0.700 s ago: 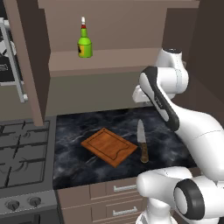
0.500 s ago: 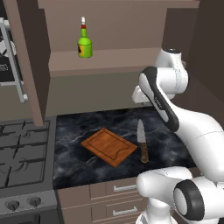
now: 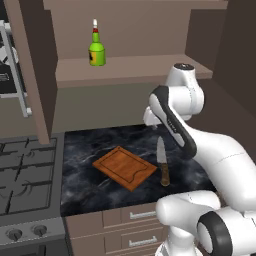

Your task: Move the cutting board and knife to the sink. Then move spray from the cabinet to the counter.

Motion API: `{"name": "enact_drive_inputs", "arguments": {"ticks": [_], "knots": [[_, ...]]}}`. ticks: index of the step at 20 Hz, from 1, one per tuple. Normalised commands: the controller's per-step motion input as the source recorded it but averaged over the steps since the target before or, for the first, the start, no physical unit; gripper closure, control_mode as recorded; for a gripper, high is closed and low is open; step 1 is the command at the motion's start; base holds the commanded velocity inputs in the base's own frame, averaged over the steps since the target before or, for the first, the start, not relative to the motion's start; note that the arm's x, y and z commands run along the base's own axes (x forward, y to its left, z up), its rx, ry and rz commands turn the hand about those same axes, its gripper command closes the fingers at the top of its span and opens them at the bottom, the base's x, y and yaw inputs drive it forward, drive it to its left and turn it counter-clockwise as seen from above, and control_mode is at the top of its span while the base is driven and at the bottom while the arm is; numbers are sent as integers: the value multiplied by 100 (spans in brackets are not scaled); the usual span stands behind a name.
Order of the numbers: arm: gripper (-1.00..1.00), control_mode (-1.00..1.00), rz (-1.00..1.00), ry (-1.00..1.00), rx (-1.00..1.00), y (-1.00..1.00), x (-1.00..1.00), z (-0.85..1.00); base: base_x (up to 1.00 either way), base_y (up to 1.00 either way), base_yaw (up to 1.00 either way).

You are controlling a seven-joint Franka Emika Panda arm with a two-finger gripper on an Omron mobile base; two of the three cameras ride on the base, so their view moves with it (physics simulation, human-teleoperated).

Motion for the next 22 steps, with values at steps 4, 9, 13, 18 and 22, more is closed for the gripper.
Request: {"name": "enact_drive_inputs", "arguments": {"ticks": [4, 9, 13, 18, 22], "knots": [[-100, -100, 0, 0, 0, 28, 0, -40, 0, 0, 0], [-100, -100, 0, 0, 0, 23, 10, -44, 0, 0, 0], [-100, -100, -6, 0, 0, 19, 38, -35, 0, 0, 0], [-100, -100, -11, 0, 0, 4, 58, -28, 0, 0, 0], [-100, -100, -9, 0, 0, 0, 56, -25, 0, 0, 0]]}}
